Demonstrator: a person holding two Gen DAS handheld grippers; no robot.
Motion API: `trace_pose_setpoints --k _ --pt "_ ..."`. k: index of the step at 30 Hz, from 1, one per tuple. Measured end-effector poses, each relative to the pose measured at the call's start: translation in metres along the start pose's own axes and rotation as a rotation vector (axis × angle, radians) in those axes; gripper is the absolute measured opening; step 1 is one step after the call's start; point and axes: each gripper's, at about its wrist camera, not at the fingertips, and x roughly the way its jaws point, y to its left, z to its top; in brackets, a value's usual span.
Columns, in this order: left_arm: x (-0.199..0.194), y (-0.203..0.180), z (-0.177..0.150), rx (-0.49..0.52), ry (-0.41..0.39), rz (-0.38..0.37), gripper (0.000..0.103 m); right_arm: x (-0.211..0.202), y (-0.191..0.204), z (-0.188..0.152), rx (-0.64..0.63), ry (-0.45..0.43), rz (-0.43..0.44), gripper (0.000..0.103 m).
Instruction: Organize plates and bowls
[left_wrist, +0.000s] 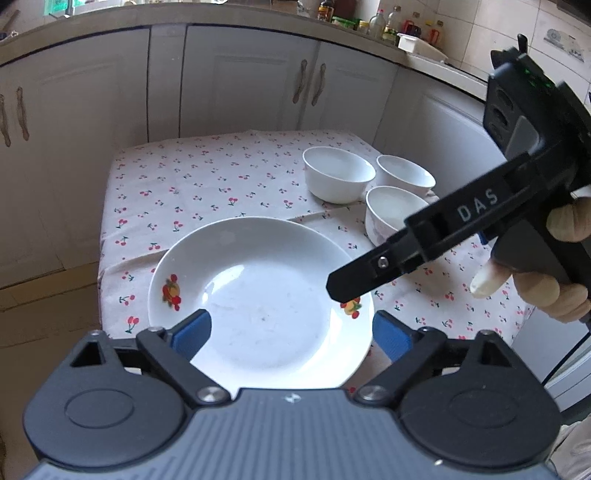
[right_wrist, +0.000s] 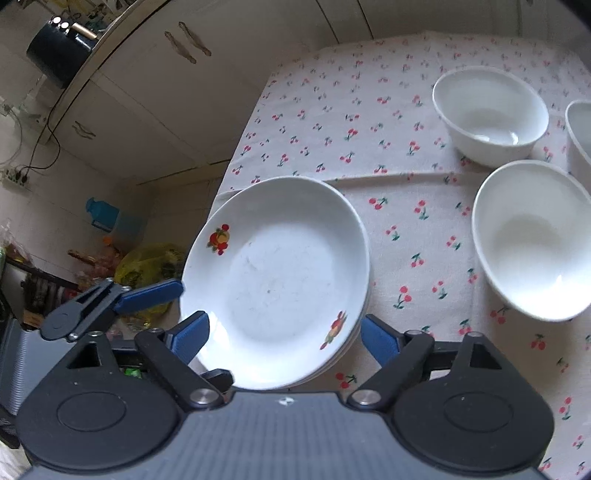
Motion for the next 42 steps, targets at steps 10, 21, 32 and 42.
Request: trace_pose_setpoints --k 10,21,32,42 --pt "-0.020 -0.016 -0.008 0.048 -0.097 0.083 0.099 -0.028 0.015 -0.037 -0.254 -0.258 -0.247 0.103" --pt "-0.004 -0.060 0.005 0.159 -0.135 0.060 0.100 -0.071 -0.041 -0.087 -0.330 -0.403 -0.406 0.103" --pt "0.050 -0.106 0.033 0.248 -0.087 0.013 0.100 -0.062 -0.100 -0.086 -0.302 -0.394 -0.409 0.103" --pt "0.100 -0.136 0.047 0.337 -0.032 -0.010 0.100 -0.071 -0.134 -0.062 -0.296 -0.365 -0.312 0.103"
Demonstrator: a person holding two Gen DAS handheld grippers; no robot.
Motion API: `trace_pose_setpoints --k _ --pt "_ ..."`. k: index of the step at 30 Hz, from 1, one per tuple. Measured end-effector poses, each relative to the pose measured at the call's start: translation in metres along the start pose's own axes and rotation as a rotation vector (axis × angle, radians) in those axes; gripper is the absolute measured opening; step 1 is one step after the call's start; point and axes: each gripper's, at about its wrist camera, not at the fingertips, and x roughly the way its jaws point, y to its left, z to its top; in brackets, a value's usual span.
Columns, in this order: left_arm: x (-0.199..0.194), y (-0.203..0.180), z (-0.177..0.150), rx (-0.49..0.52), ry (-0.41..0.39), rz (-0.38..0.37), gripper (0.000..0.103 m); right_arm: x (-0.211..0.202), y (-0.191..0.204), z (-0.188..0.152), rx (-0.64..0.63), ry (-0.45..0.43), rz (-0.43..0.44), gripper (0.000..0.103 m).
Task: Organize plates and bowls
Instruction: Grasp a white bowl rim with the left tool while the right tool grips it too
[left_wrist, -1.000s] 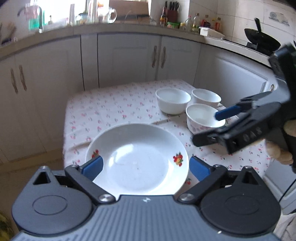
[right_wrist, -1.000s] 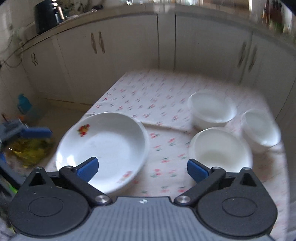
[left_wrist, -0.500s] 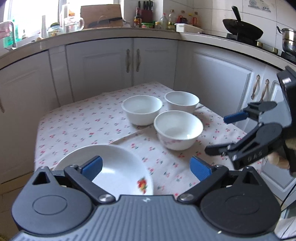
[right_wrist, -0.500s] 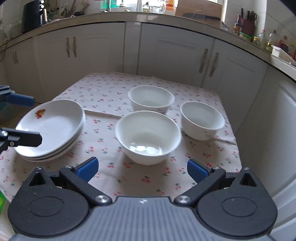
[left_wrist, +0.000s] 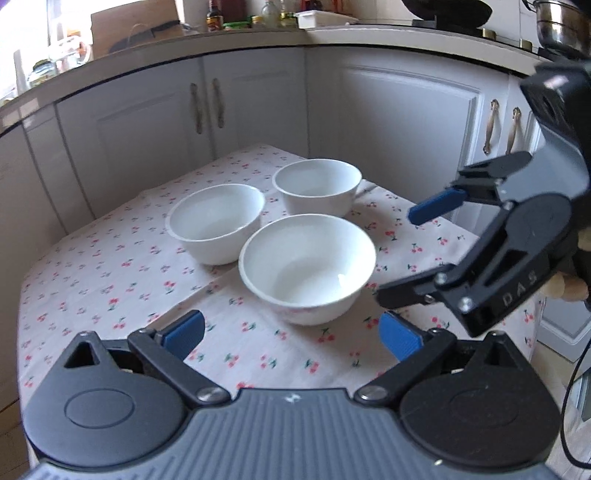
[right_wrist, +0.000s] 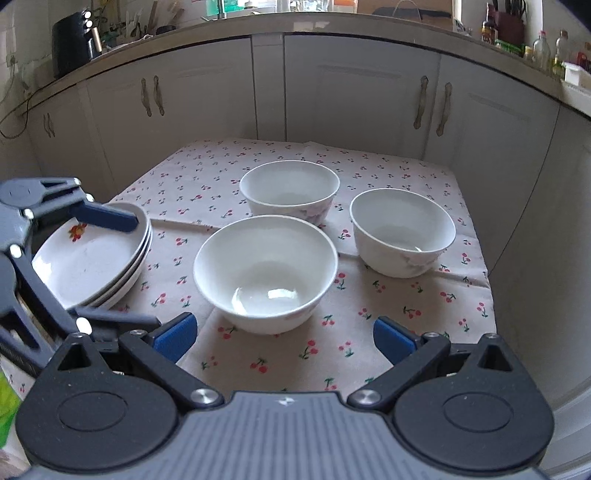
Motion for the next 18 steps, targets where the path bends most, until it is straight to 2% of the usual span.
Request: trace_pose_setpoints --k 7,13,15,18 --pt "0.033 -0.005 0.005 0.028 0.043 0.013 0.099 0.020 -0.026 0.023 0.055 0.012 0.060 0.100" --pt "0.048 -0.004 0.010 0.043 0.062 -0.016 0.097 0.043 -0.034 0.041 0.064 0.036 0.098 0.092" --pt "0.050 -0.002 0.010 0.037 0.061 -0.018 0.093 0.051 -0.034 0.046 0.065 0.050 0.108 0.085" --pt "0.050 0.000 0.011 0.038 0.052 -0.040 0.092 0.059 -0.033 0.049 0.073 0.066 0.128 0.079"
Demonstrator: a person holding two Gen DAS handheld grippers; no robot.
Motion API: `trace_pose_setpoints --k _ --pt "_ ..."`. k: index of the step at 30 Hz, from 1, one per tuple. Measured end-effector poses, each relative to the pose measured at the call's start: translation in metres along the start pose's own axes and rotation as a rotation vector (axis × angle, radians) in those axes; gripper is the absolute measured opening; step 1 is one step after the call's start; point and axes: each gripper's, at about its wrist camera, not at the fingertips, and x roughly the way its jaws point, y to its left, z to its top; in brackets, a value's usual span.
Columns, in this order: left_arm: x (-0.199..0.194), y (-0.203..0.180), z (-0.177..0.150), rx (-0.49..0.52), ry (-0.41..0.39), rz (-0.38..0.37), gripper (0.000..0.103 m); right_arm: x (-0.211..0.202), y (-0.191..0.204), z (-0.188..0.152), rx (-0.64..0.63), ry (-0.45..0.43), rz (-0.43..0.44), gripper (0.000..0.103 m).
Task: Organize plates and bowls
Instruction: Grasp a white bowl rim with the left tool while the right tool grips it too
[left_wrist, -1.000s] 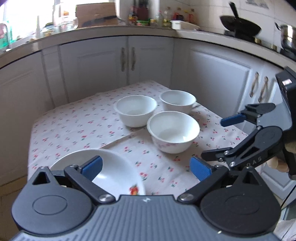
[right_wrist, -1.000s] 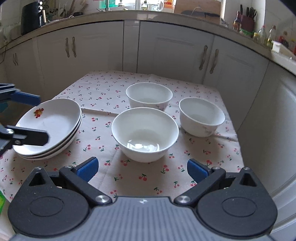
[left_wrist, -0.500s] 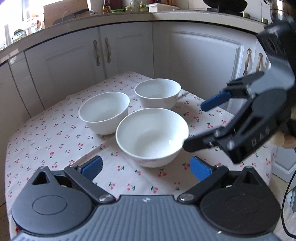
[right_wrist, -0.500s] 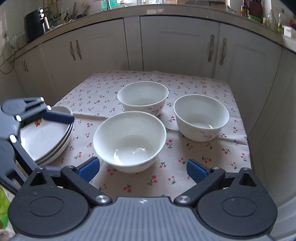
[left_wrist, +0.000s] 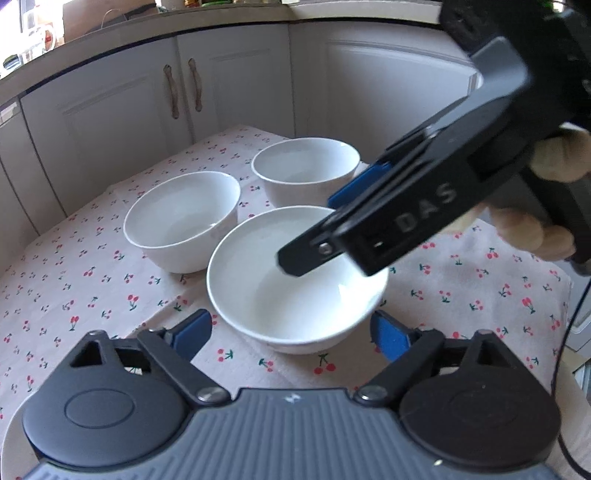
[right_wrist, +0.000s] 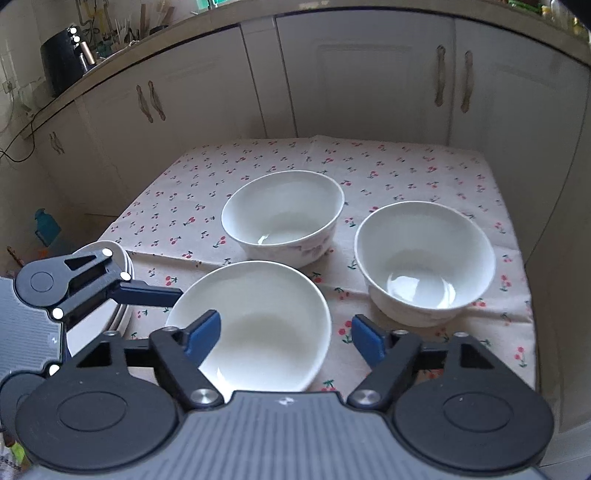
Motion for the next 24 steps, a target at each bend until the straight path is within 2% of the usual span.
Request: trace_pose_setpoints --k 5,24 --pt "-0.0003 0.0007 0.0023 0.010 -0.006 -0.016 0.089 0.0090 0.0015 0.0027 -0.003 0.020 0.014 0.067" --pt "-0.0046 -0.0004 0.0030 0.014 -0.006 -0.042 0.089 0.0049 -0.0023 0.0030 0.041 0.029 0.034 0.066"
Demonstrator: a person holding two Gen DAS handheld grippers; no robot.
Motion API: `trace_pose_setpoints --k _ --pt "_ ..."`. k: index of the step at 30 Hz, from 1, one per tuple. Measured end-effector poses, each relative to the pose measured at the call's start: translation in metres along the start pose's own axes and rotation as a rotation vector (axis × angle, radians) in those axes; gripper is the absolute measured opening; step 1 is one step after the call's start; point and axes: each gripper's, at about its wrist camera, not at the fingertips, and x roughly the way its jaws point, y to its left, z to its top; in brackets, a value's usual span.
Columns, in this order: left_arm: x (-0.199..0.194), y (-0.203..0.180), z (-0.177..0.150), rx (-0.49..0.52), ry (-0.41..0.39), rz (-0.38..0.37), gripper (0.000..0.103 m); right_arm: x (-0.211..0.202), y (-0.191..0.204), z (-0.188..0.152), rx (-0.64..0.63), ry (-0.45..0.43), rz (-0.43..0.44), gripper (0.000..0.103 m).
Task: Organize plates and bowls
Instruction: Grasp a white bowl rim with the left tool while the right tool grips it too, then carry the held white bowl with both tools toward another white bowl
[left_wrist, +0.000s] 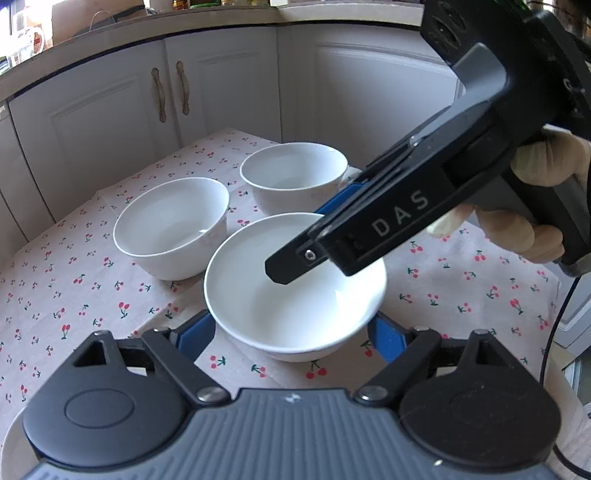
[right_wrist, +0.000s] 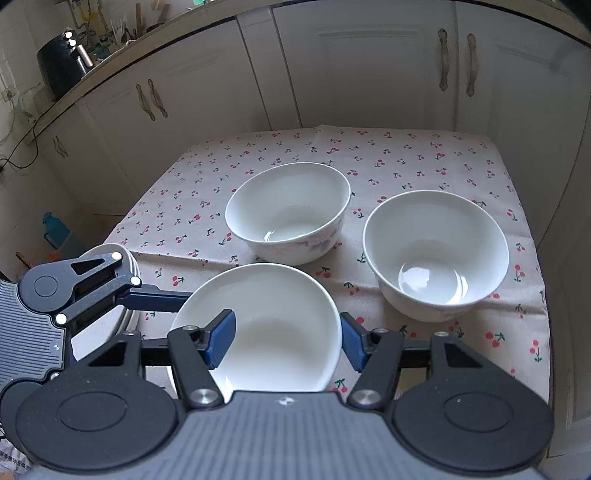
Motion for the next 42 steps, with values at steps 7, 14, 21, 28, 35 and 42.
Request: trace_pose_setpoints --k 7,14,21,28,35,42 --pt "-0.022 -0.011 -0.007 0.000 -0.010 -0.006 0.089 -0.018 0.012 -0.010 0.006 -0.004 0.007 0.067" --pt "-0.046 -0.025 -0.019 0.015 -0.022 0.003 0.089 -0.037 0.031 -0.028 -0.003 -0.008 0.013 0.067" --pt "-0.060 -0.034 -0.035 0.002 -0.010 0.001 0.089 -0.047 0.045 -0.044 -0.003 -0.003 0.031 0.067" --pt "-0.065 -0.038 -0.047 -0.014 0.005 -0.016 0.089 -0.047 0.054 -0.060 0.001 0.020 0.034 0.067" --pt "-0.063 -0.041 -0.056 -0.021 0.022 -0.023 0.089 -0.045 0.057 -0.068 0.004 0.032 0.035 0.067" --pt "-0.064 -0.045 -0.058 -0.006 0.017 -0.018 0.089 -0.044 0.057 -0.071 0.010 0.022 0.041 0.073"
